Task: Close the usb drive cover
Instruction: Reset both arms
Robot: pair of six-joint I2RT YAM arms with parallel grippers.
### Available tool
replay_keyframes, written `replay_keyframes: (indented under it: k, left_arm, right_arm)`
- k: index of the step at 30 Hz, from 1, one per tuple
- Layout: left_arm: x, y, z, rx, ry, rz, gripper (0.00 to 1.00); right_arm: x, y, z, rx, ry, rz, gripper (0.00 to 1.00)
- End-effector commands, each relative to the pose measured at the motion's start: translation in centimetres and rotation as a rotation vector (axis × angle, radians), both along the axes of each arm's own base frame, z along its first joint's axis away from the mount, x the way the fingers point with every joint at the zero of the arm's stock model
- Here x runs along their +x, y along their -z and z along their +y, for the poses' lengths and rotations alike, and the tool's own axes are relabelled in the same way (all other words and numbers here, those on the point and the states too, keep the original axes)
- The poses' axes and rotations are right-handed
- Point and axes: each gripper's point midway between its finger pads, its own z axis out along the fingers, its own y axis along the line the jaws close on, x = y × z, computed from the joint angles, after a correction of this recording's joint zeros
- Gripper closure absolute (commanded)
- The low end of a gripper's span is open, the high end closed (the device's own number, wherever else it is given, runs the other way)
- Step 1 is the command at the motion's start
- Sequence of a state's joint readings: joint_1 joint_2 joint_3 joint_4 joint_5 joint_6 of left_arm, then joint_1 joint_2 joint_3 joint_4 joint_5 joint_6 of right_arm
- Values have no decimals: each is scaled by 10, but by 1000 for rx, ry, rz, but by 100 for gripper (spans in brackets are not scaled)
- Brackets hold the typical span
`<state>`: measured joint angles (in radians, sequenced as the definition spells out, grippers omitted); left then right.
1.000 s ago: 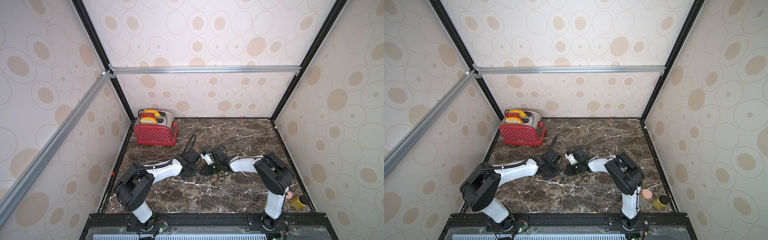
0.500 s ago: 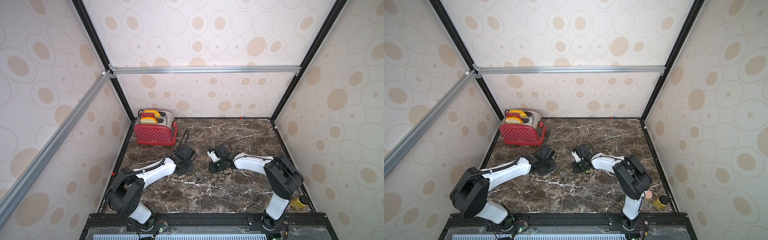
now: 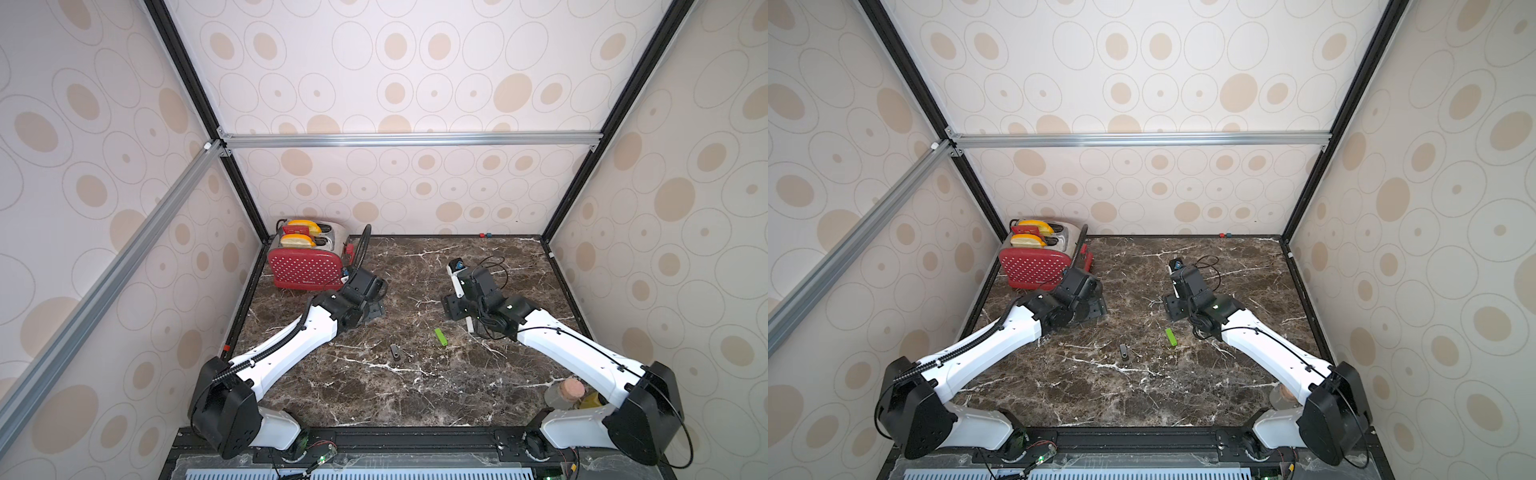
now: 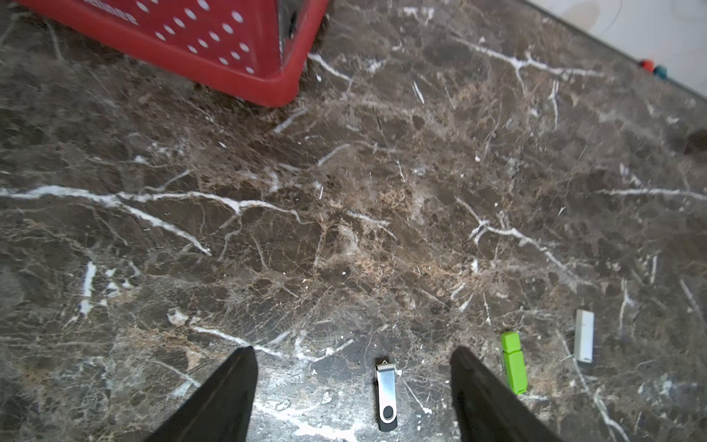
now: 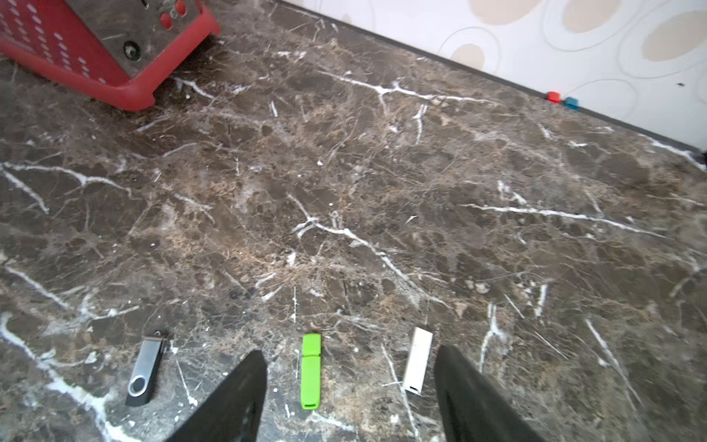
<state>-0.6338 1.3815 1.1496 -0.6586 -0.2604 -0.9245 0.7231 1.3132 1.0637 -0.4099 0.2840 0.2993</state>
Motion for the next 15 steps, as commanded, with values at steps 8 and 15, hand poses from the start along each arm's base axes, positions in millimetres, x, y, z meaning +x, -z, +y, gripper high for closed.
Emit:
replay_keyframes:
  k: [8, 15]
  left_arm:
    - [9, -60, 50, 214, -90, -206, 1]
    - [13, -78, 66, 275, -94, -402, 1]
  right_arm:
    - [6, -23, -85, -237, 313, -195, 0]
    - [5, -35, -116, -372, 353, -313, 0]
